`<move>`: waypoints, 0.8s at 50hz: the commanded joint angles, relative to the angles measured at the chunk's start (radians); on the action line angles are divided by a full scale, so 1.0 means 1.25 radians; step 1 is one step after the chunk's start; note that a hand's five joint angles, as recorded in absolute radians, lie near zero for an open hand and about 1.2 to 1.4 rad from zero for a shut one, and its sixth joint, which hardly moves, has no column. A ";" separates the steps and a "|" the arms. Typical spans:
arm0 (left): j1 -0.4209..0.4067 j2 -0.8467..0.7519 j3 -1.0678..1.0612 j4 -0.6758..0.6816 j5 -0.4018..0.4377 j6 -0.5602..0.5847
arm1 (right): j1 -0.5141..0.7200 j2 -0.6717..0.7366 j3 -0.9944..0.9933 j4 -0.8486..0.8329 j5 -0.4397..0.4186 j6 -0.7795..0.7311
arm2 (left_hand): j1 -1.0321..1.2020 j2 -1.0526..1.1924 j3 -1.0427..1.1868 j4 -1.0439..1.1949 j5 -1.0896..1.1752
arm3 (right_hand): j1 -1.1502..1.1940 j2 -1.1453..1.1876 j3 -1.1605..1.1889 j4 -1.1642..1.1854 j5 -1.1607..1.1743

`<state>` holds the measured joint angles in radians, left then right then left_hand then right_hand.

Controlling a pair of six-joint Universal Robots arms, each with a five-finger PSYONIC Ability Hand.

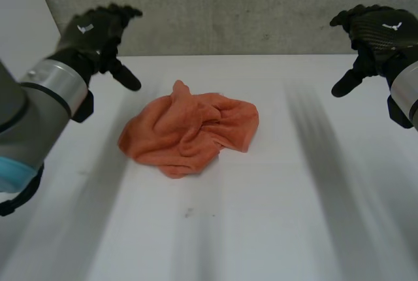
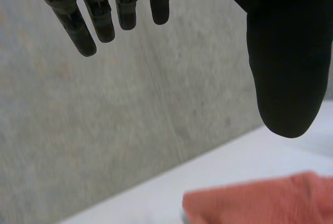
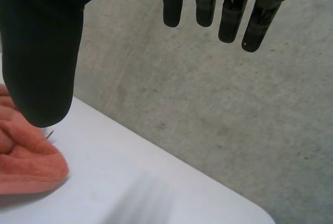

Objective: Fold the laundry

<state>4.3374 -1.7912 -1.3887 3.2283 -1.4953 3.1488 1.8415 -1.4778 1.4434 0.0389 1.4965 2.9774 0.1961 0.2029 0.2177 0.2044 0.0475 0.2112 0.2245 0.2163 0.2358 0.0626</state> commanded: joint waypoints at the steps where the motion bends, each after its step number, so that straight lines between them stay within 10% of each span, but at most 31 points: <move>1: 0.026 -0.176 0.035 0.029 -0.004 0.058 | 0.014 0.062 0.010 -0.004 -0.053 0.001 | 0.005 -0.001 -0.013 -0.002 -0.016 | -0.029 -0.040 -0.033 -0.049 -0.050; 14: 0.029 -0.394 0.070 0.193 -0.006 0.159 | 0.104 0.302 -0.026 -0.096 -0.069 -0.011 | 0.119 0.114 0.102 0.113 0.098 | -0.029 -0.040 -0.033 -0.049 -0.050; 17: 0.029 -0.430 0.092 0.192 0.000 0.162 | 0.105 0.327 -0.025 -0.096 -0.069 -0.033 | 0.279 0.273 0.261 0.272 0.258 | -0.029 -0.040 -0.033 -0.049 -0.050; 21: 0.028 -0.441 0.099 0.190 0.000 0.162 | 0.103 0.333 -0.027 -0.093 -0.065 -0.060 | 0.959 0.954 0.942 0.953 0.939 | -0.029 -0.040 -0.033 -0.049 -0.050; 40: -0.040 0.085 -0.038 0.122 0.020 0.164 | 0.034 0.234 -0.116 -0.037 -0.071 -0.010 | 0.960 0.955 0.943 0.954 0.939 | -0.029 -0.040 -0.033 -0.049 -0.050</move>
<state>4.3400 -1.9445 -1.3684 3.3945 -1.4989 3.3434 1.9246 -1.1552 1.3848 -0.0662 1.4432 2.9323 1.1416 1.1951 1.1887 1.1901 0.9417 0.2112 0.2245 0.2163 0.2358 0.0626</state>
